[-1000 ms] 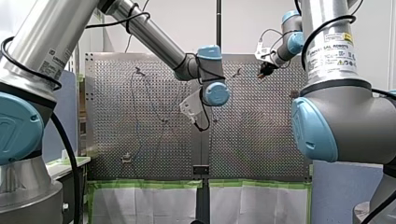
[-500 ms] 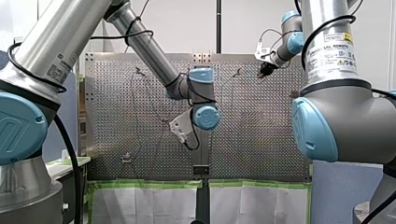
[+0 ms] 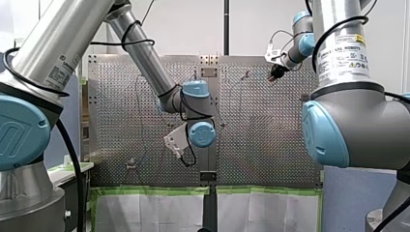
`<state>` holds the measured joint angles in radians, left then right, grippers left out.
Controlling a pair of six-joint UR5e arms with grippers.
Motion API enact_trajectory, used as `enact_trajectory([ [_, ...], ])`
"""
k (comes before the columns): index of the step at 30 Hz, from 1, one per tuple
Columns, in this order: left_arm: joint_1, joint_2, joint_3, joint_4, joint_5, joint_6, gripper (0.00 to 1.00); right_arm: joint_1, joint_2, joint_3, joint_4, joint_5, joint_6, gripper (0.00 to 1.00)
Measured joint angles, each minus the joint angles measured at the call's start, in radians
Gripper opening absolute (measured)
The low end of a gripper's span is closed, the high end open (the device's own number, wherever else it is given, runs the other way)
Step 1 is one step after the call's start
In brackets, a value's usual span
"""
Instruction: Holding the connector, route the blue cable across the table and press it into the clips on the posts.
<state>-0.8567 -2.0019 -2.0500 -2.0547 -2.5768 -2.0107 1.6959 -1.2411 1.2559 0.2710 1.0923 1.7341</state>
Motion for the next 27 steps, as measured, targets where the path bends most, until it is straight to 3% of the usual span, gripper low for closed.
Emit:
enact_trajectory([
  [13, 0.000, 0.005, -0.131, 0.131, 0.000, 0.000, 1.00, -0.022, 0.000, 0.000, -0.003, 0.006, -0.008, 0.00],
  [27, 0.000, 0.005, -0.147, 0.147, 0.000, 0.000, 1.00, -0.023, -0.001, 0.000, -0.003, 0.006, -0.008, 0.00],
])
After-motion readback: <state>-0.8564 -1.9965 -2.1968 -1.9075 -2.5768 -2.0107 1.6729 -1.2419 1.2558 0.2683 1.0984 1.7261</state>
